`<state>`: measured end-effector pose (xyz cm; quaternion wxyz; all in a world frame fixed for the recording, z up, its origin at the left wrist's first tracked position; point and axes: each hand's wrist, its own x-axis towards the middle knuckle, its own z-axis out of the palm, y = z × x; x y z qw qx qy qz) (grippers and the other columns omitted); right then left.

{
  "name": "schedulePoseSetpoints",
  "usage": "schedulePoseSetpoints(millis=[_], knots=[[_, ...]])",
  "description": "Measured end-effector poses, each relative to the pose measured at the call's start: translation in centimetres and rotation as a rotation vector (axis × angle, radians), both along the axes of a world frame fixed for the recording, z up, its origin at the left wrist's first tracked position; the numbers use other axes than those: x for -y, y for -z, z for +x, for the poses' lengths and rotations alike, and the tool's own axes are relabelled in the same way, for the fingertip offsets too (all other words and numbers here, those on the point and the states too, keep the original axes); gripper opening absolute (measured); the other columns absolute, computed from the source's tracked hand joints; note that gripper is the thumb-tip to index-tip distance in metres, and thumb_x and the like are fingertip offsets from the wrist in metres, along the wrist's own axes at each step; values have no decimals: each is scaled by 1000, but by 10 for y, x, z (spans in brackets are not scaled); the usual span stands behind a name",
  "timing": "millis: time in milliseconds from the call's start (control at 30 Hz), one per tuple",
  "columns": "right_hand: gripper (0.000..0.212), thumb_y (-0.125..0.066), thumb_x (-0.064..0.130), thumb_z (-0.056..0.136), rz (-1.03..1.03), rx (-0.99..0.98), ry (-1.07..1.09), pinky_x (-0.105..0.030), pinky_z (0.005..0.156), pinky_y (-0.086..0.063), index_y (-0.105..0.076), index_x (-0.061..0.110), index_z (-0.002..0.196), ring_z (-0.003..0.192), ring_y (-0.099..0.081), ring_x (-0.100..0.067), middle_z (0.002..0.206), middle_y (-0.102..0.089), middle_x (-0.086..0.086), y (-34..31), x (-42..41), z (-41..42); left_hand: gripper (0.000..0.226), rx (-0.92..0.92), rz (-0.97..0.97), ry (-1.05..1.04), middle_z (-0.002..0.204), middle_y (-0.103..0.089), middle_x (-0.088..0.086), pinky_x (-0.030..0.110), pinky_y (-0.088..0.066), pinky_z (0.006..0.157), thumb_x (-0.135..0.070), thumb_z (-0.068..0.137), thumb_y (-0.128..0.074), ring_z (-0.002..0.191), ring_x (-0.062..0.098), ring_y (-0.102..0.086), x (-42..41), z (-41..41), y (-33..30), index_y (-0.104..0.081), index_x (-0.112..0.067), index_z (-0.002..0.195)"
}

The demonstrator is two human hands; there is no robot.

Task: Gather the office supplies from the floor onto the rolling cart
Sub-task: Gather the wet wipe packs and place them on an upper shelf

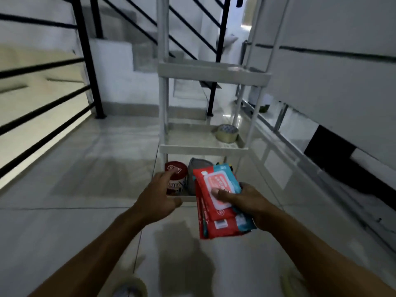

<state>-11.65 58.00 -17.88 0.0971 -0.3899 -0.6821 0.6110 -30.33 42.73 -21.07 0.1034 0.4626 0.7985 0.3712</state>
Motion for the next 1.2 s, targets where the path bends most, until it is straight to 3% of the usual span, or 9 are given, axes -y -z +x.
schedulePoseSetpoints(millis=[67, 200, 333, 467, 633, 833, 1000, 1100, 1200], knots=[[53, -81, 41, 70, 37, -23, 5, -35, 65, -60, -55, 21, 110, 76, -74, -22, 92, -75, -6, -29, -5, -5, 83, -1, 51, -10, 144, -37, 4, 21, -39, 89, -25, 77, -76, 117, 12, -42, -6, -4, -25, -30, -22, 146], [53, -81, 39, 71, 76, -95, 3, -34, 61, -60, -56, 18, 112, 76, -74, -23, 91, -75, -7, -79, -13, -12, 81, -10, 129, -28, 142, -39, 4, 29, -44, 93, -23, 78, -76, 125, 19, -44, -15, -8, -75, -31, -22, 145], [54, -81, 38, 71, 106, -136, 5, -32, 58, -59, -56, 17, 113, 76, -74, -23, 91, -75, -7, -125, -18, -17, 77, -24, 205, -12, 129, -44, 1, 14, -41, 77, -16, 77, -76, 113, 14, -48, -26, -10, -125, -37, -19, 142], [61, -82, 43, 65, 143, -172, 29, -32, 58, -59, -55, 18, 113, 75, -74, -23, 93, -75, -7, -177, -25, -22, 82, -47, 244, -10, 142, -40, 4, 29, -45, 88, -22, 77, -77, 123, 21, -45, -35, -16, -180, -32, -24, 146], [51, -78, 43, 71, 203, -199, 80, -30, 52, -57, -56, 17, 110, 70, -74, -21, 92, -74, -7, -242, -46, -34, 78, -127, 298, -14, 141, -42, 5, 32, -45, 88, -25, 77, -76, 120, 21, -48, -54, -32, -239, -34, -26, 143], [48, -80, 45, 69, 246, -139, 123, -27, 46, -55, -53, 21, 101, 63, -73, -17, 91, -72, -4, -291, -87, -62, 81, -265, 242, -77, 132, -47, 8, 32, -47, 92, -24, 73, -76, 114, 23, -53, -84, -57, -284, -35, -19, 143], [45, -80, 39, 72, 186, -147, 146, -29, 50, -57, -52, 19, 102, 67, -72, -18, 92, -70, -6, -312, -114, -93, 81, -294, 144, -82, 138, -42, 9, 28, -44, 89, -24, 75, -75, 118, 23, -50, -103, -66, -296, -33, -19, 144], [73, -83, 49, 64, 420, -81, 230, -42, 70, -60, -45, 17, 118, 80, -71, -23, 102, -66, -4, -315, -131, -122, 81, -378, 36, -92, 148, -37, 9, 36, -42, 99, -27, 76, -72, 129, 27, -43, -116, -65, -294, -31, -20, 146], [69, -78, 49, 72, 775, 81, 248, -39, 70, -58, -41, 15, 121, 82, -68, -22, 98, -59, -2, -321, -143, -139, 84, -429, -8, -110, 147, -39, 7, 37, -39, 105, -30, 74, -71, 131, 26, -39, -129, -73, -290, -30, -21, 147]])
